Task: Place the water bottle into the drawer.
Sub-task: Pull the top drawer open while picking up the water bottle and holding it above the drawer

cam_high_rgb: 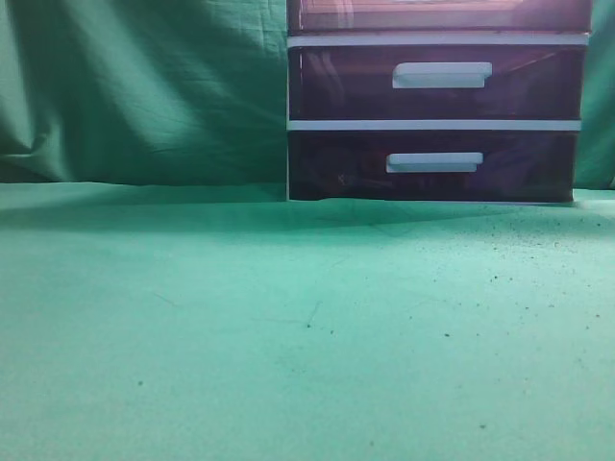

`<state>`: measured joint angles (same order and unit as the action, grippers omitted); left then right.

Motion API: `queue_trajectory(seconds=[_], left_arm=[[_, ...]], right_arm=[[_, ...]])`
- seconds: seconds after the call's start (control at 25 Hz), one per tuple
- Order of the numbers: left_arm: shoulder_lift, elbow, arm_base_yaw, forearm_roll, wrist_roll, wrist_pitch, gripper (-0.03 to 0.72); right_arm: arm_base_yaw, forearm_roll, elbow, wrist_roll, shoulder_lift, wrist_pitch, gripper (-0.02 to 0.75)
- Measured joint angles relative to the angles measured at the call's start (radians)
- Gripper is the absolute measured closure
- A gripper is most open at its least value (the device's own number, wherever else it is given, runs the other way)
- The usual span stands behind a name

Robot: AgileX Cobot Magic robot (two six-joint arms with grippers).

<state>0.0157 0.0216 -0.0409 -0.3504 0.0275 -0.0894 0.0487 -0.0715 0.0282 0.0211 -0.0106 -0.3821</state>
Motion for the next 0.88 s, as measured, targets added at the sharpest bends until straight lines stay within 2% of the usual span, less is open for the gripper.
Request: queue_trajectory(seconds=[0.16,0.28,0.44,0.56,0.68,0.88], left_arm=[[0.0,0.0,0.0,-0.014,-0.014,-0.077,0.619],[0.0,-0.011,0.0,-0.006,-0.082,-0.113,0.619],[-0.043,-0.177,0.0,0.143,-0.105,0.14,0.619],[-0.157,-0.295,0.0,0.179,-0.105,0.294,0.619],[-0.268,-0.339,0.006,0.187,-0.105,0.386,0.619],[-0.406,-0.348,0.099,0.207,-0.052,0.43,0.619]], right_arm=[[0.0,0.0,0.0,0.0,0.0,0.0,0.738],[0.0,0.0,0.0,0.0,0.0,0.0,0.738],[0.0,0.0,0.0,0.0,0.0,0.0,0.738],[0.0,0.0,0.0,0.0,0.0,0.0,0.738],[0.0,0.0,0.0,0.0,0.0,0.0,0.738],[0.0,0.0,0.0,0.0,0.0,0.0,0.738]])
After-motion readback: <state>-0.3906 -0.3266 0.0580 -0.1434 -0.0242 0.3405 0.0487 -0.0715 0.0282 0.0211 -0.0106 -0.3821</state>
